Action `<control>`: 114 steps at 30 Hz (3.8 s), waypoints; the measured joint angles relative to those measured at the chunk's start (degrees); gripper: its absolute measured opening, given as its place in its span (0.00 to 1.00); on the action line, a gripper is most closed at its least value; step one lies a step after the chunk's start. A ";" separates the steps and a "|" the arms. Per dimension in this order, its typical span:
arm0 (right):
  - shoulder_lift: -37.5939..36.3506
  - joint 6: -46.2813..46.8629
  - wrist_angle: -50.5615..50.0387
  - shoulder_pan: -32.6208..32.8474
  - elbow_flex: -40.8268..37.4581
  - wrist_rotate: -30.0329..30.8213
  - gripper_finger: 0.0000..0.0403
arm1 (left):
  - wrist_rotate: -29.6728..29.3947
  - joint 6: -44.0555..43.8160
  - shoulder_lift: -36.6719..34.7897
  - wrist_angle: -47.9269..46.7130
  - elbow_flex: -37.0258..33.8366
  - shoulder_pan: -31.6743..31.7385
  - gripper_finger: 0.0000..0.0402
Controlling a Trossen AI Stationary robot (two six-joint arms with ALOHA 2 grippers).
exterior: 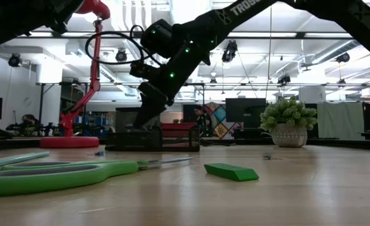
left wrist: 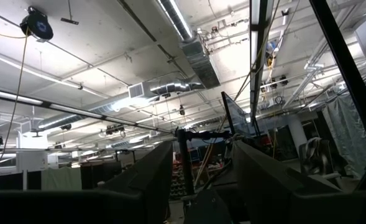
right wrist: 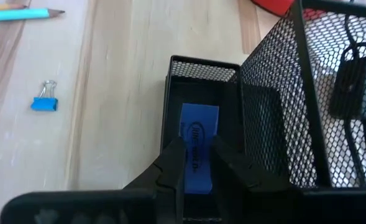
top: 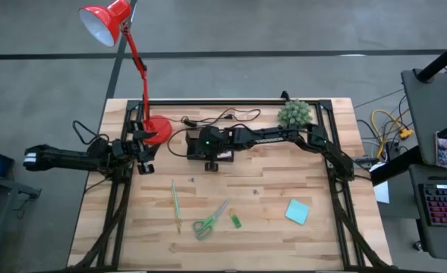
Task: Pick and place office supplies into organizer
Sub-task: Put the blue eraser into the black mesh desk organizer, then put the green eraser into the black mesh desk organizer
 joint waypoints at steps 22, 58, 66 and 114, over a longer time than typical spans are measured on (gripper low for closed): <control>-0.04 1.35 0.05 0.01 0.00 0.02 0.36 | -0.01 0.00 0.00 0.00 0.00 -0.01 0.39; -0.92 48.03 -43.46 21.18 21.41 -0.01 0.30 | 0.01 -0.04 -0.01 -0.03 0.00 0.00 0.39; -0.92 58.77 -44.26 28.69 16.74 4.48 0.32 | 0.01 -0.06 -0.01 -0.03 0.00 0.00 0.39; -0.90 81.06 -26.59 32.28 -3.82 -1.00 0.48 | 0.01 -0.07 0.01 -0.03 0.00 0.01 0.39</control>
